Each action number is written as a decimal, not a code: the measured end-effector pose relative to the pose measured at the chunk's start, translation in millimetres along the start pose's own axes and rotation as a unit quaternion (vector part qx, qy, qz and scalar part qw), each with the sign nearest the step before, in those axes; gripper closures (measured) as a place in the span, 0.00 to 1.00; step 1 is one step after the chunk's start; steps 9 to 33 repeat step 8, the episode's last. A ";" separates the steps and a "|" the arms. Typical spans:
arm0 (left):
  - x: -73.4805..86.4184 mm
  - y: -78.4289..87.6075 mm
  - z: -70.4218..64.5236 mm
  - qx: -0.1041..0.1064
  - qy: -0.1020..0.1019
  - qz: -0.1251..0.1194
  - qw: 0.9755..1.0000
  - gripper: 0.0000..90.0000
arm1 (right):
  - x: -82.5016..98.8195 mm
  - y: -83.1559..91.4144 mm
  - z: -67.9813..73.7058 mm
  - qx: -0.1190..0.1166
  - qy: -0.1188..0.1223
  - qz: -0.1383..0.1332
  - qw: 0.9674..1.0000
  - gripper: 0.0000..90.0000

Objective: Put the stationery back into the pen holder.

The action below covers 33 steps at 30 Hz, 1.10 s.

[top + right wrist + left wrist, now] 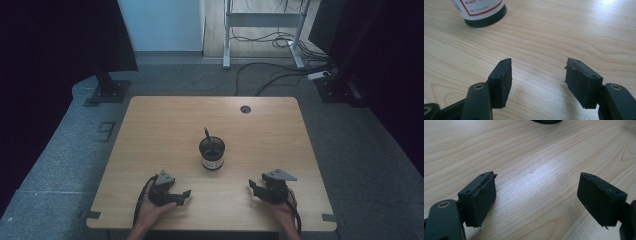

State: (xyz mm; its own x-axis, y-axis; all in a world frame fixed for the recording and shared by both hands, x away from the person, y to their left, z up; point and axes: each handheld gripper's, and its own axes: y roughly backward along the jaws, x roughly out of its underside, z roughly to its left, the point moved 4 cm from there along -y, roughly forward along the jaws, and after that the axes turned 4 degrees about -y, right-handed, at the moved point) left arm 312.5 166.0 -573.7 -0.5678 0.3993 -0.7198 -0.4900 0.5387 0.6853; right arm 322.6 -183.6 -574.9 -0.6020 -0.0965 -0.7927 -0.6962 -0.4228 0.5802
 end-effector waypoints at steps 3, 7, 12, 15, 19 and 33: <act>-0.1 0.0 0.2 0.001 0.000 0.000 1.000 0.17 | 0.0 -0.6 0.1 0.002 0.003 0.001 1.000 0.41; -0.1 -0.1 0.5 0.001 -0.001 0.000 1.000 0.18 | 0.1 -1.0 -0.5 0.008 0.007 0.005 1.000 0.40; -0.1 -0.2 0.5 0.000 -0.002 0.000 1.000 0.18 | 0.3 -1.0 -1.0 0.011 0.008 0.007 1.000 0.40; -0.1 -0.2 0.5 0.000 -0.002 0.000 1.000 0.18 | 0.3 -1.0 -1.0 0.011 0.008 0.007 1.000 0.40; -0.1 -0.2 0.5 0.000 -0.002 0.000 1.000 0.18 | 0.3 -1.0 -1.0 0.011 0.008 0.007 1.000 0.40; -0.1 -0.2 0.5 0.000 -0.002 0.000 1.000 0.18 | 0.3 -1.0 -1.0 0.011 0.008 0.007 1.000 0.40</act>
